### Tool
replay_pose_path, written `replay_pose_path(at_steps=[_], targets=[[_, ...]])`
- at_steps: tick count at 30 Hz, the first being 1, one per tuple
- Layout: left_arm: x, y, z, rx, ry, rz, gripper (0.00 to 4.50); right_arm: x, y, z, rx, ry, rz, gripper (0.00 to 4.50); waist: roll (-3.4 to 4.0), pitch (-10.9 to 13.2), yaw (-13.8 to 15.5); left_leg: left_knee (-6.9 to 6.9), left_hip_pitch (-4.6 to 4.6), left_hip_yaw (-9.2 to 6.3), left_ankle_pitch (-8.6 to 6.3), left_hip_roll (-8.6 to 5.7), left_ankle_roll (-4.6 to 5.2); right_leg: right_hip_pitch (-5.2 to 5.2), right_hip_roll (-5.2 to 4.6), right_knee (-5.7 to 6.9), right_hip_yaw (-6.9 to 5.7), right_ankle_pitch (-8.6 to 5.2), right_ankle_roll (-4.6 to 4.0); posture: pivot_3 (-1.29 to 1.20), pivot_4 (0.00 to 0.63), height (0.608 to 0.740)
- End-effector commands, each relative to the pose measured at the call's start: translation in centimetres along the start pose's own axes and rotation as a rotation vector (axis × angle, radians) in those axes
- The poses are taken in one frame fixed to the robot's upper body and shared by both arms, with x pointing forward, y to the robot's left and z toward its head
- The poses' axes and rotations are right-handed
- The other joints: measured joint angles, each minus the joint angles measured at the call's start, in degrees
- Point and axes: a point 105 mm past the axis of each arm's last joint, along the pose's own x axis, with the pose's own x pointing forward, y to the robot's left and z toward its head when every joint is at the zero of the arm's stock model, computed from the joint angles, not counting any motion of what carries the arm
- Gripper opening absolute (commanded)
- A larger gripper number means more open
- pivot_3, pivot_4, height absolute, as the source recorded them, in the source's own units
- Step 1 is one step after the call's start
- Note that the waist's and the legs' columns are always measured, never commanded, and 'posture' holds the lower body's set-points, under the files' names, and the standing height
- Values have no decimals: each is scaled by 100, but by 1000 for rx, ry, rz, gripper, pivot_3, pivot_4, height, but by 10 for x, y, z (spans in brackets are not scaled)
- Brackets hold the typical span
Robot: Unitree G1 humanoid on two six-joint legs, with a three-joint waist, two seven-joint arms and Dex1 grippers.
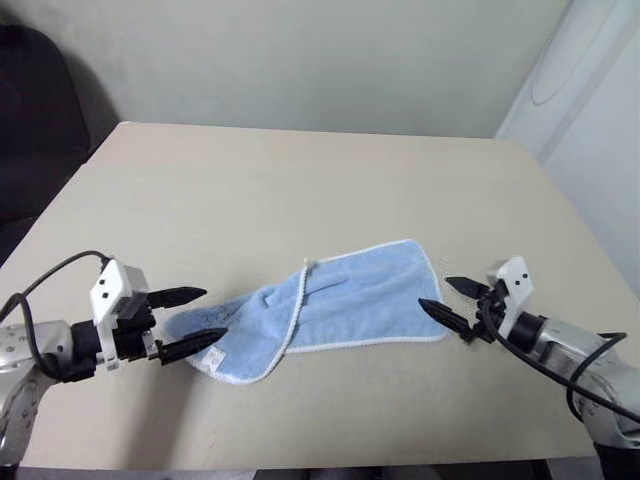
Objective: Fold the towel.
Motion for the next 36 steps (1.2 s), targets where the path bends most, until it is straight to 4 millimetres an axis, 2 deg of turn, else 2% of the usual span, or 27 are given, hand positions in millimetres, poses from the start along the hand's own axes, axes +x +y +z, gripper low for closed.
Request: replay_pose_path(at_steps=[1,5,11,15,20,22,27,36], targets=[[2,-6,10,43,-29,-27,4500,-8,-3,18,-48,-38,-6,4464,1,0,-3,0,0,0,0,0,0,0,0,0,0,0,0,0,150,740],[6,-12,3,39,-17,-40,4500,-7,-7,15,-46,-24,-22,4464,6,0,-10,1,-4,1,0,0,0,-6,0,0,3,-6,9,0,150,740],[18,-24,12,51,-66,-71,4500,-8,-7,13,-57,25,20,4464,6,-4,-8,1,-9,2,-1,4,-2,-16,3,4,2,-6,9,0,150,740],[24,-28,6,57,-49,-87,4500,-14,-12,18,-61,15,4,4464,2,-10,-4,2,-7,3,-1,3,-1,-12,2,5,3,8,-13,0,150,740],[26,-33,-10,66,23,-111,4500,-14,-19,11,-32,25,-31,4464,-3,-16,-6,2,-2,3,-1,3,-1,-12,3,5,3,7,-11,0,150,740],[22,-40,-10,98,46,-155,4500,-12,-17,11,-24,26,-8,4464,-4,-17,-8,2,-1,5,-1,3,-1,-12,3,5,3,5,-9,0,150,740],[18,-34,-9,152,78,-168,4500,-2,-18,11,-37,12,-14,4464,2,-16,-11,1,-1,4,-1,4,-2,-14,4,5,4,0,0,0,150,740],[20,-32,-24,343,257,-373,4500,0,-7,4,-10,-33,-36,4464,10,-23,15,1,2,-4,-14,4,0,-19,3,5,3,26,-42,0,150,740]])
